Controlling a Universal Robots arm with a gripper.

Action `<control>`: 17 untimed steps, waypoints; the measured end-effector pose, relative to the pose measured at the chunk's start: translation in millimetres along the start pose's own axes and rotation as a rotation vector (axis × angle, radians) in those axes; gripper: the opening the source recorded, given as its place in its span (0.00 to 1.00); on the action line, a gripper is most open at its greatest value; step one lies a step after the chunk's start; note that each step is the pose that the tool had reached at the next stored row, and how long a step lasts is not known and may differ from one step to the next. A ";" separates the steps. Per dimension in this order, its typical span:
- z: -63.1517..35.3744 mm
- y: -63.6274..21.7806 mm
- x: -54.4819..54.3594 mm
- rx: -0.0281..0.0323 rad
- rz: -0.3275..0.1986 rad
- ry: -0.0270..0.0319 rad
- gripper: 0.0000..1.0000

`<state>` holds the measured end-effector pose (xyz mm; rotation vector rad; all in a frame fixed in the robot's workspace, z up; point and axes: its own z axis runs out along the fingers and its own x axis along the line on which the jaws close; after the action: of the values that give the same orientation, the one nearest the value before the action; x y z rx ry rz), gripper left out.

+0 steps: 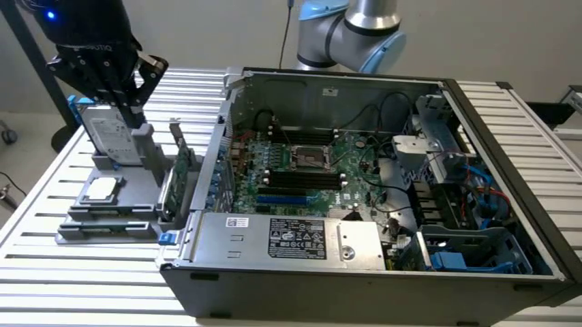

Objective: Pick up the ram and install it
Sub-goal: 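Reach for the ram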

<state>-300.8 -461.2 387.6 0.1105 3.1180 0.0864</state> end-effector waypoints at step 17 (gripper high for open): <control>16.0 -16.9 73.7 0.0002 0.000 0.0019 0.11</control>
<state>-375.0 -471.9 369.4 0.1108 3.1199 0.0863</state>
